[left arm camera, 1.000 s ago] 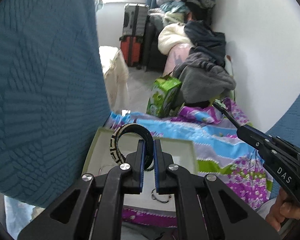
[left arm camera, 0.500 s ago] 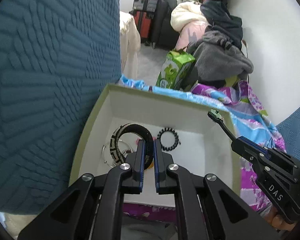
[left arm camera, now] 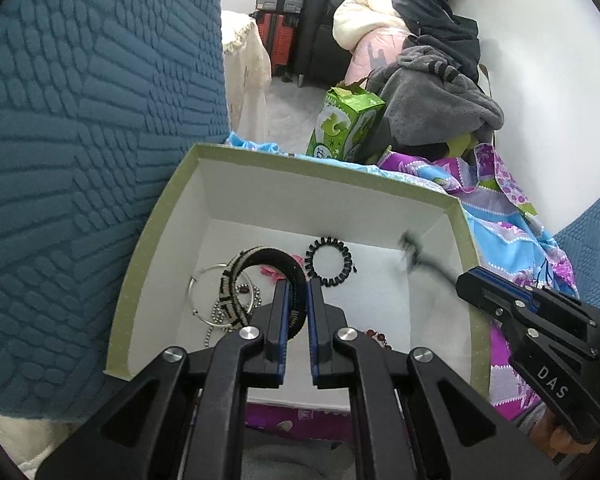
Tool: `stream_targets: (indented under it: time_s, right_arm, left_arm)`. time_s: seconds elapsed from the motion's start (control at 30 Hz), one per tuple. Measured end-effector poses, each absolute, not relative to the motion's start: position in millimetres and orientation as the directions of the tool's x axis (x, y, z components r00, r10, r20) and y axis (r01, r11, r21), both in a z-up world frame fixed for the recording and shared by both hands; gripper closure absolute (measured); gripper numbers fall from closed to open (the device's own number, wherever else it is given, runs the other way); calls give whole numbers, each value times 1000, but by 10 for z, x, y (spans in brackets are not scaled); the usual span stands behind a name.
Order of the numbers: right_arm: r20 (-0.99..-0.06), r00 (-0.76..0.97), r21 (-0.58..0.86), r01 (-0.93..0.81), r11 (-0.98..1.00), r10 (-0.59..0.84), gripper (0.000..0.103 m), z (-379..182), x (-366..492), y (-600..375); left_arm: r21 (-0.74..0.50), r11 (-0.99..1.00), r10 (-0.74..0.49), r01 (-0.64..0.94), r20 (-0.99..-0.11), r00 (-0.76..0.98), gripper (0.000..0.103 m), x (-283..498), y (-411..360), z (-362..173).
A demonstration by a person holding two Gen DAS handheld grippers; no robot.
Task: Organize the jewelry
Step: 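Open the left tool over the box while the right tool releases the pendant inside, then move both open tools back to the safety pin and green clip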
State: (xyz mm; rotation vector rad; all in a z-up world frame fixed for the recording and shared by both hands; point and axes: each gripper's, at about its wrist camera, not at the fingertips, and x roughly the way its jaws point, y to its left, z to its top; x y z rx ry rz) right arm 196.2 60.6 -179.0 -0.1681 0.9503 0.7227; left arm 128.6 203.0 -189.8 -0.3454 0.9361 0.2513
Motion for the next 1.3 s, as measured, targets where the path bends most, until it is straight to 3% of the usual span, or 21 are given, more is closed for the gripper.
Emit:
stream_targets:
  time_s: [0.1, 0.17, 0.23, 0.27, 0.87, 1.3]
  right_arm:
    - [-775, 379, 177, -637, 750, 505, 93, -1681, 1955, 569]
    - [-764, 388, 178, -641, 746, 516, 85, -1597, 1946, 547]
    - [-746, 403, 181, -644, 744, 530, 81, -1458, 1924, 495]
    - [-738, 407, 184, -646, 741, 538, 81, -1395, 1924, 468]
    - [-581, 594, 134, -604, 785, 556, 80, -185, 1820, -572]
    - [-535, 686, 104, -525, 844, 493, 80, -192, 1860, -1497]
  left_arm:
    - [-168, 917, 78, -361, -813, 577, 93, 1271, 2031, -1792]
    - [-167, 915, 86, -368, -808, 583, 84, 1253, 2019, -1701]
    - [-160, 913, 108, -374, -791, 602, 61, 1207, 1997, -1569]
    - [-156, 913, 120, -377, -780, 614, 58, 1184, 1976, -1491]
    - [-163, 944, 127, -289, -626, 769, 56, 983, 1143, -343]
    - [-161, 967, 58, -198, -617, 785, 56, 1127, 413, -425]
